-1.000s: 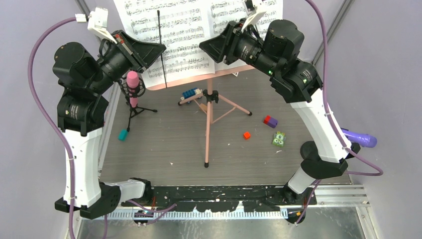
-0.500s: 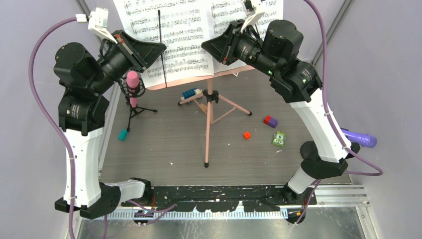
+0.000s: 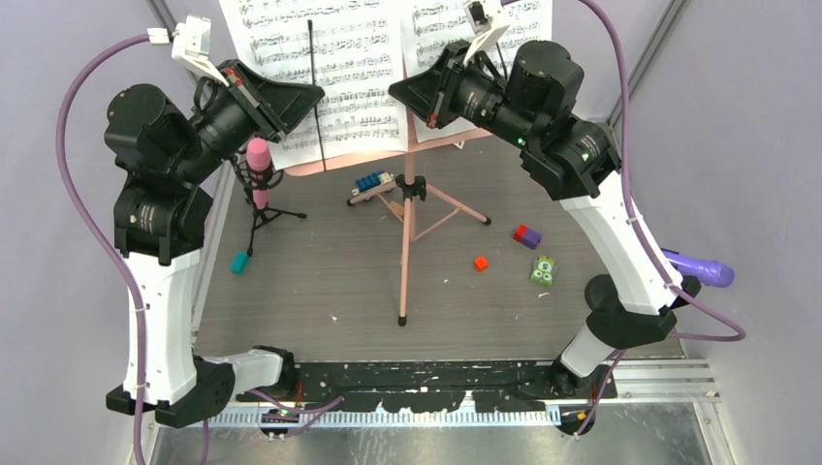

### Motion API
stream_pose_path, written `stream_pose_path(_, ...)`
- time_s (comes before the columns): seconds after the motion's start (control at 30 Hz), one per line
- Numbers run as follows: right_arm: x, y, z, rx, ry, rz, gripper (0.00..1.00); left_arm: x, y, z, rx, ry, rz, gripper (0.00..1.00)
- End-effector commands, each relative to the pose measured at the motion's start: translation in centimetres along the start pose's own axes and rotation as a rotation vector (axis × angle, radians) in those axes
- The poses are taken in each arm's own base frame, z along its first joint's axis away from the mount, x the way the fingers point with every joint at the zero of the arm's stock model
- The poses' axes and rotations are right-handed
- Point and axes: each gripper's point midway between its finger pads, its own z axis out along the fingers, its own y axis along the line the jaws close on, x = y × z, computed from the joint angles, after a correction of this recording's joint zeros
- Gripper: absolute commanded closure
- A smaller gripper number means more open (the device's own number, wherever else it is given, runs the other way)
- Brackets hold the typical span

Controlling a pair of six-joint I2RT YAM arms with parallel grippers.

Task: Pack up the instrument practice props

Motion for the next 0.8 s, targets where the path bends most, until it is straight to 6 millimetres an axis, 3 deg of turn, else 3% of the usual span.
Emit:
stream_pose_path(0.0, -3.6, 1.8, -2.4, -0.049, -0.107, -0.044, 0.99, -1.4, -2.0, -1.0, 0.062, -0.053, 0.055, 1.00)
stream_pose_path(0.43, -5.8, 2.4, -6.2, -0.025, -0.168, -0.109, 0.99, -1.4, -1.9, -1.0, 0.059, -0.051, 0.053, 1.00)
stream_pose_path(0.77, -6.6, 1.5, -9.6, 0.053, -0.206, -0.171, 0.99, -1.4, -1.7, -1.0, 0.050, -0.057, 0.051, 1.00)
